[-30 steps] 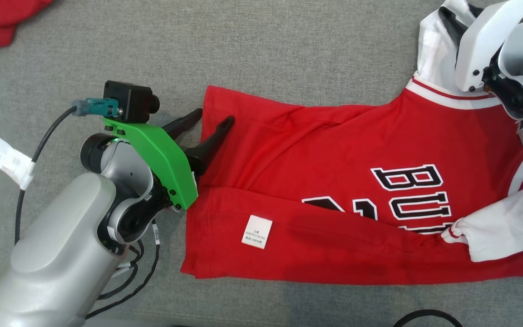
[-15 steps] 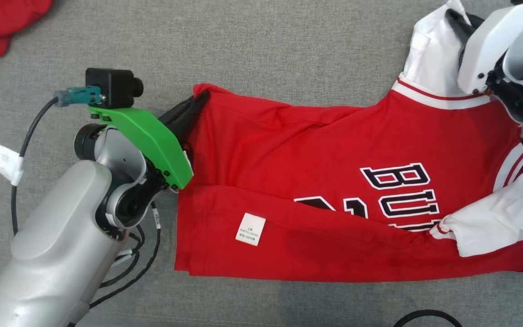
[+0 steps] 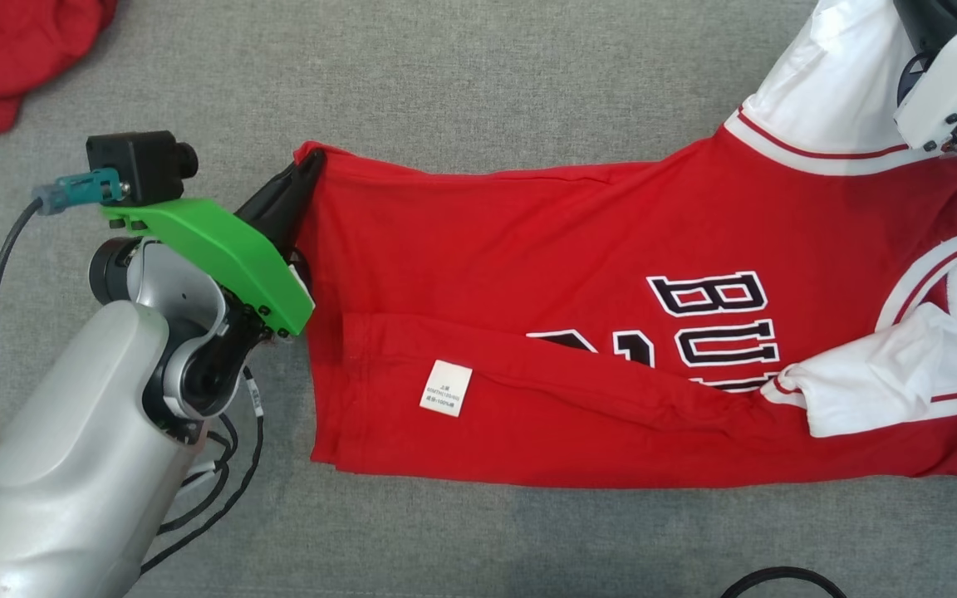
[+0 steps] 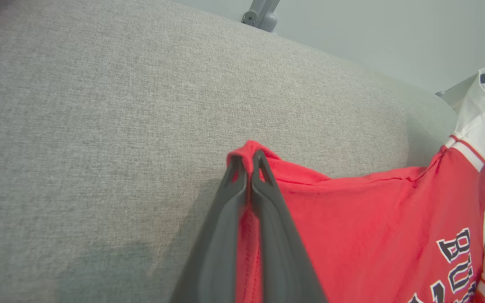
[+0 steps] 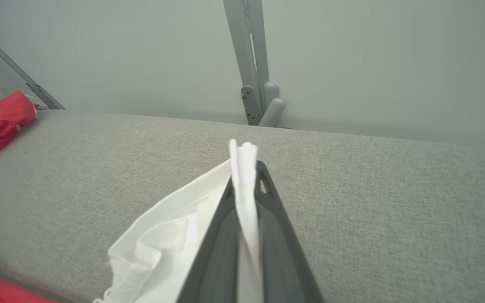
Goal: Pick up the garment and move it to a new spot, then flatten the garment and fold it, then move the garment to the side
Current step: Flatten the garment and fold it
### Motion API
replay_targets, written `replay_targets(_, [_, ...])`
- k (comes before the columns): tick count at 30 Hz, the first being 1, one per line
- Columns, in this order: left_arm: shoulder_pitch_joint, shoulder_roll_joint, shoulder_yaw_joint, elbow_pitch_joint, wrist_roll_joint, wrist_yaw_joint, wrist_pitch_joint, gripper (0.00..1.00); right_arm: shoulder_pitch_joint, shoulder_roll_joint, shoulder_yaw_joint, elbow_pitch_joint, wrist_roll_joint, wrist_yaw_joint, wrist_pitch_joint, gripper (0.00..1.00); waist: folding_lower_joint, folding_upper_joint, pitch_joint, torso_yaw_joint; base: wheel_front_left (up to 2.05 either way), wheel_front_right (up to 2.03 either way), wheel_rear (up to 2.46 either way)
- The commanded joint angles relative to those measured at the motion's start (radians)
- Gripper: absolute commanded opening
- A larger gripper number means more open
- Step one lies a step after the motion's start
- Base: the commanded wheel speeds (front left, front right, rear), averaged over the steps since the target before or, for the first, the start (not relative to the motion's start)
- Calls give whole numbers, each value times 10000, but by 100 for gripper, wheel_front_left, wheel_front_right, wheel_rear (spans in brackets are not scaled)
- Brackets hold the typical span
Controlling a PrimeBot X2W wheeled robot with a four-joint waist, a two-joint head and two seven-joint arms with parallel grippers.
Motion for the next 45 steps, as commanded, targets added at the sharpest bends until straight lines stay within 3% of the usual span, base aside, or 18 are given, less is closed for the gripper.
replay_targets(1, [143, 110, 59, -41, 109, 55, -104, 0, 244, -89, -101, -280, 198, -15, -139, 0, 0, 0, -153, -121, 0, 0, 0])
replay_targets(8, [1353, 541, 90, -1442, 369, 352, -819, 0, 2988, -617, -601, -3171, 1223, -13, -344, 0, 0, 0, -677, -639, 0, 0, 0])
replay_targets(16, [4538, 1646, 669, -4396, 75, 1549, -1663, 0, 7216, 6, -1872, -5901, 1474, -7, -53, 0, 0, 0, -944, -1702, 0, 0, 0])
replay_targets(20, [5685, 1811, 976, -5134, -409, 1871, -1938, 0, 8162, 532, -2074, -6161, 1234, -9, -95, 0, 0, 0, -951, -1995, 0, 0, 0])
replay_targets(27, [6251, 1976, 1405, -5662, -658, 2170, -2137, 0, 8357, 952, -2185, -6308, 1050, -9, 74, 0, 0, 0, -1170, -2030, 0, 0, 0])
replay_targets(33, [6909, 1810, 953, -5209, -1000, 2148, -1823, 0, 8177, 923, -1676, -5222, 319, -9, -89, 0, 0, 0, -1303, -1993, 0, 0, 0])
replay_targets(34, [6984, 1746, 824, -5013, -1032, 2140, -1775, 0, 8149, 856, -1544, -4944, 115, -9, -145, 48, 0, 0, -1341, -1964, 0, 0, 0])
replay_targets(35, [7000, 1729, 719, -4784, -932, 2158, -1759, 4, 8136, 745, -1386, -4733, -75, -9, -189, 100, 0, 0, -1382, -1925, 0, 0, 0])
replay_targets(36, [6999, 1722, 686, -4517, -754, 2249, -1842, 33, 8153, 671, -1279, -4536, -178, -9, -223, 100, 0, 0, -1429, -1879, 0, 0, 0])
replay_targets(37, [6936, 1766, 655, -4278, -489, 2338, -1992, 82, 8183, 587, -1221, -4450, -235, -9, -261, 100, 0, 0, -1481, -1830, 0, 0, 0])
replay_targets(38, [6876, 1769, 612, -4069, -242, 2427, -2168, 100, 8234, 500, -1226, -4432, -200, -9, -251, 100, 0, 0, -1534, -1788, 0, 0, 0])
replay_targets(40, [6782, 1687, 605, -3775, 308, 2412, -2835, 100, 8497, 88, -1571, -4706, 20, -10, -26, 100, 0, 0, -1730, -1702, 0, 0, 0])
replay_targets(45, [7187, 1696, 947, -3775, 831, 2442, -3860, 100, 8800, -243, -2473, -5457, 267, -7, 255, 100, 0, 0, -1959, -1685, 0, 0, 0])
